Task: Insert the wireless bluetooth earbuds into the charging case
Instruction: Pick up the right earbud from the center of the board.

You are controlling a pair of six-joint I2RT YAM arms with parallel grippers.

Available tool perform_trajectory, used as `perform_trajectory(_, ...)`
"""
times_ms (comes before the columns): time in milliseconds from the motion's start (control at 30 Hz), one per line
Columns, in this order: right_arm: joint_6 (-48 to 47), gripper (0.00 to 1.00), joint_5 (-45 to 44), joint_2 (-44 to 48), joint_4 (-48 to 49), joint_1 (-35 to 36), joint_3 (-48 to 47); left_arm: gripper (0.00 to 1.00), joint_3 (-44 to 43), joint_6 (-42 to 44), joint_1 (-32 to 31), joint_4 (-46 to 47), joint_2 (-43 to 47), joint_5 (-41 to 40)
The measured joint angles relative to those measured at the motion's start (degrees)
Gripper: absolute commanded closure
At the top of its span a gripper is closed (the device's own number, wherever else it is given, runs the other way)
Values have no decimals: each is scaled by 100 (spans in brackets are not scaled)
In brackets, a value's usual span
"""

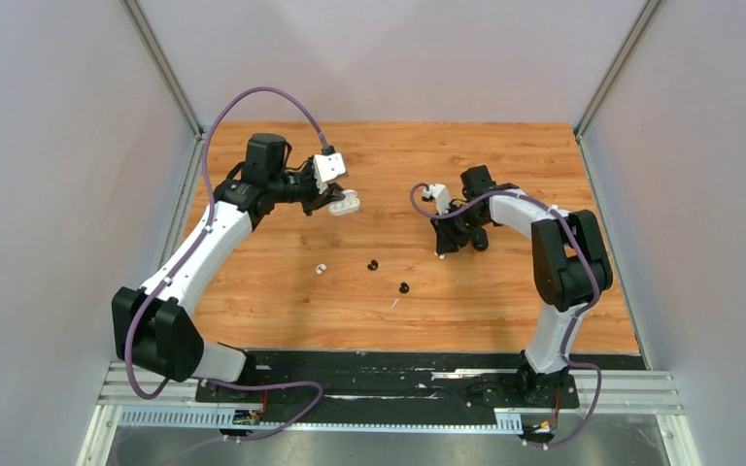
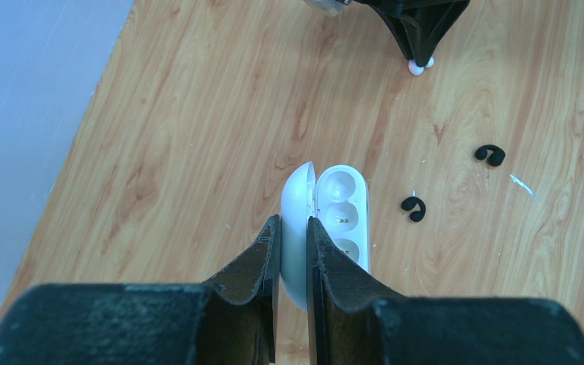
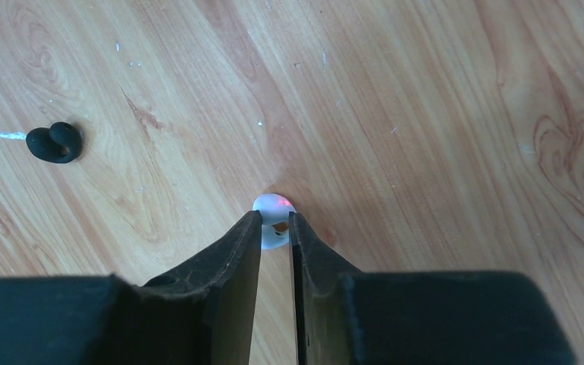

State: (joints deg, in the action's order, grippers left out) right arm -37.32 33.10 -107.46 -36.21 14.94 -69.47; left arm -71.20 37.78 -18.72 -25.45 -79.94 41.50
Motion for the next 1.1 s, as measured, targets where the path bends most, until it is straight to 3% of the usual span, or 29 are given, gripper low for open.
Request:
perform_trajectory(400,70,70,-273,48,210,157,197,100,2,-20,0,22,0,-2)
perform_trajectory(767,136,100,-448,125,323,225,236,100,76,-26,0,92,0,-2)
perform_trajectory(1100,120,98,-387,260,219,223,260,100,76,-42,0,98,0,2)
